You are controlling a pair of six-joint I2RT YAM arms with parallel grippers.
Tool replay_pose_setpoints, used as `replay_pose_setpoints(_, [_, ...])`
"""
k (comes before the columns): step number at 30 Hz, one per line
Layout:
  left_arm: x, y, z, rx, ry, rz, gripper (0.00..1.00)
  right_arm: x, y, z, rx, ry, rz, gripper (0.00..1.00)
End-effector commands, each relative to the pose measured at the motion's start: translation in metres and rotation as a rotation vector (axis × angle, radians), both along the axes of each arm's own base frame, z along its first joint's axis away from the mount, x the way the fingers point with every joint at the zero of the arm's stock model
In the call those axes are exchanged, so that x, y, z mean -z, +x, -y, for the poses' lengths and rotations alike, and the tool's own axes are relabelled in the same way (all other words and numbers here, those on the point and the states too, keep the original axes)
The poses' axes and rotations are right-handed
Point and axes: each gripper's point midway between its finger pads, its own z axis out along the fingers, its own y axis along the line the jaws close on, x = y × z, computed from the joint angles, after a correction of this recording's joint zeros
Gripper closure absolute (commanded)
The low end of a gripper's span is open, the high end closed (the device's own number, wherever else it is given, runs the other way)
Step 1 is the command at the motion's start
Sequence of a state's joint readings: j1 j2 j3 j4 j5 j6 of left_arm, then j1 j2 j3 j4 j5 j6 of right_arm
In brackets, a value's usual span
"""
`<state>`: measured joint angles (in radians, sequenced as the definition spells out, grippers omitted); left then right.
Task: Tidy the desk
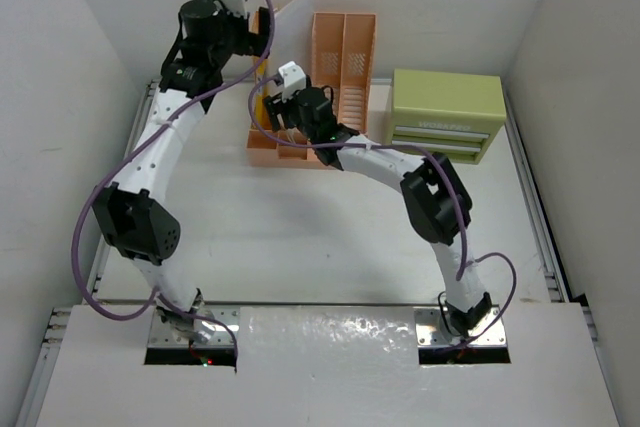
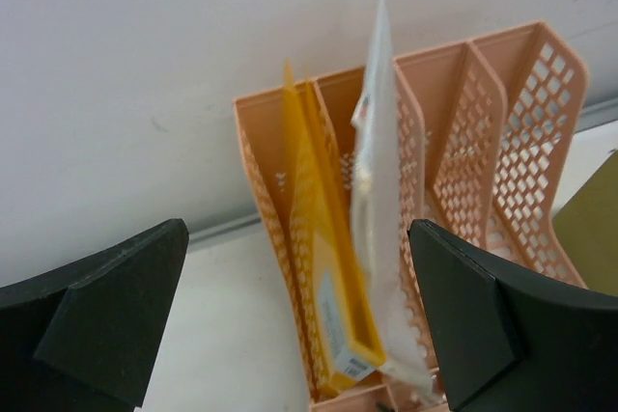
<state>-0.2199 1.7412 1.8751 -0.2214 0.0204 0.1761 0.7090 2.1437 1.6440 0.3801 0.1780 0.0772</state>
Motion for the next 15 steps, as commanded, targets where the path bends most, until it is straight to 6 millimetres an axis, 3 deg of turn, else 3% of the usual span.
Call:
replay_pose_setpoints(1, [-0.004,-0.011,-0.025,-0.008,-0.009,-0.010,0.02,-0.028,0.015,-0.007,0.019,0.051,0.072,0.26])
replay_pose_setpoints(7, [0.000,-0.015,-0.008,0.104,-0.010,-0.038,0.00,-0.028,0.034,-0.007,0.085,0.056,0.120,0.22])
replay_pose_setpoints(12, [-0.008,-0.017,-0.013,0.096,-0.015,-0.031,0.00,-0.013,0.056,-0.004,0.183,0.045,0.127,0.23])
replay_pose_setpoints(15, [0.001,-0.018,-0.018,0.090,0.006,-0.058,0.00,-0.012,0.060,-0.009,0.180,0.048,0.127,0.23])
